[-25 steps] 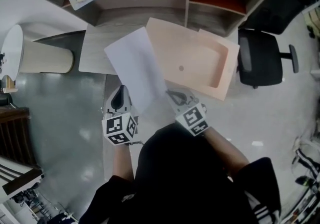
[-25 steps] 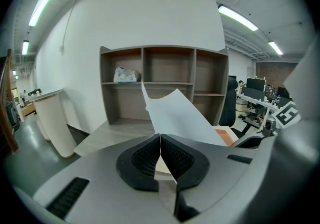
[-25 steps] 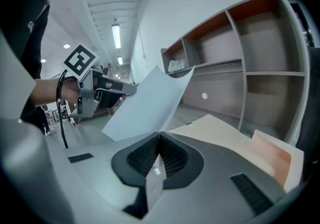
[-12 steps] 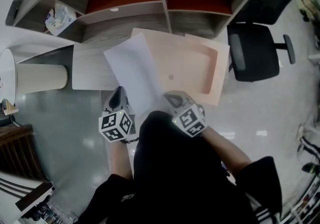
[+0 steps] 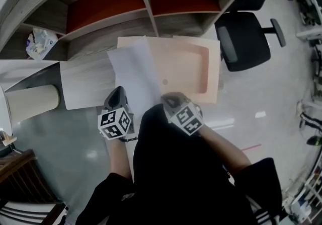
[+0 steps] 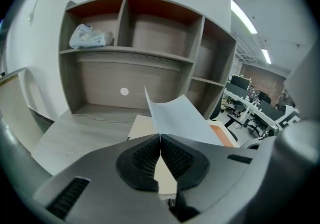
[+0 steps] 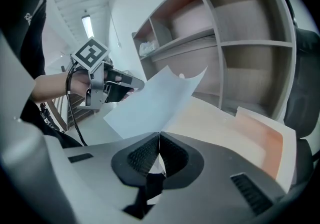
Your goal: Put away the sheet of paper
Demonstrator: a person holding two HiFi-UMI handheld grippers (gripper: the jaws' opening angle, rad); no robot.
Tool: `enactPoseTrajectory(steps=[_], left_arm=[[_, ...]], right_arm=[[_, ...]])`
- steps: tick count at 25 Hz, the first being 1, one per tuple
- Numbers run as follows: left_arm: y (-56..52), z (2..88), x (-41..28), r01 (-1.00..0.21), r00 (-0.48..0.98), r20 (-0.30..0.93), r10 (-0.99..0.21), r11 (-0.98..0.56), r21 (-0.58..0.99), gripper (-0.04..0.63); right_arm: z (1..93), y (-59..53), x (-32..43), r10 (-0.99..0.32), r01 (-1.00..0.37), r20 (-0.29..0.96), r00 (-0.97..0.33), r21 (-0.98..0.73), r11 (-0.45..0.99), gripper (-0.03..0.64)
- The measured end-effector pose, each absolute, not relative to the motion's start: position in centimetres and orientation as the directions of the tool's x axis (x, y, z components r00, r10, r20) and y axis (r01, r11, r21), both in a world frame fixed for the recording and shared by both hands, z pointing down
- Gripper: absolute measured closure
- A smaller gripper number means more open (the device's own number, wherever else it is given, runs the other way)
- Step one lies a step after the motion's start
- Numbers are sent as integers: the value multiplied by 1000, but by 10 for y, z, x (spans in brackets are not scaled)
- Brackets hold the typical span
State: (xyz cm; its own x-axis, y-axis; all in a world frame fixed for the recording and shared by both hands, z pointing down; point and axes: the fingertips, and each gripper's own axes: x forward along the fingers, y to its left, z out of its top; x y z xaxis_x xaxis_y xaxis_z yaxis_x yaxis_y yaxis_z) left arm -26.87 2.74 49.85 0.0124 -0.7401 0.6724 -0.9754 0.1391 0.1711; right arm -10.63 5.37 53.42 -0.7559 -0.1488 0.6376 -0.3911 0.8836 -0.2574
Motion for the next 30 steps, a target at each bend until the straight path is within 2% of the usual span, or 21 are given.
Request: enactPoseTrajectory(steps=[6,13,19,23,30], left_arm=[[4,523,-283,-974,116,697,-707,56,219,549],[-13,577,-299,-965,231,761,-606,-45,257,549],[-34,595,-297,-943,328,768,-550,-148,297,549],[-42,602,-287,-926,378,769,-516,-220,307,549],[-51,608,-275,-926,374,779,-504,-249,283,549]], right_arm=[[553,48,-120,-155,-497,697,-700,-319,807,598],[586,44,-134,-173,-636,775,-607,-344,691,598],[604,35,-135,-216,-757,803,-555,-381,531,598],[612,34,-131,-225,-794,828,-514,-361,489,598],[619,27,-120,-238,-814,841,-486,-336,474,598]])
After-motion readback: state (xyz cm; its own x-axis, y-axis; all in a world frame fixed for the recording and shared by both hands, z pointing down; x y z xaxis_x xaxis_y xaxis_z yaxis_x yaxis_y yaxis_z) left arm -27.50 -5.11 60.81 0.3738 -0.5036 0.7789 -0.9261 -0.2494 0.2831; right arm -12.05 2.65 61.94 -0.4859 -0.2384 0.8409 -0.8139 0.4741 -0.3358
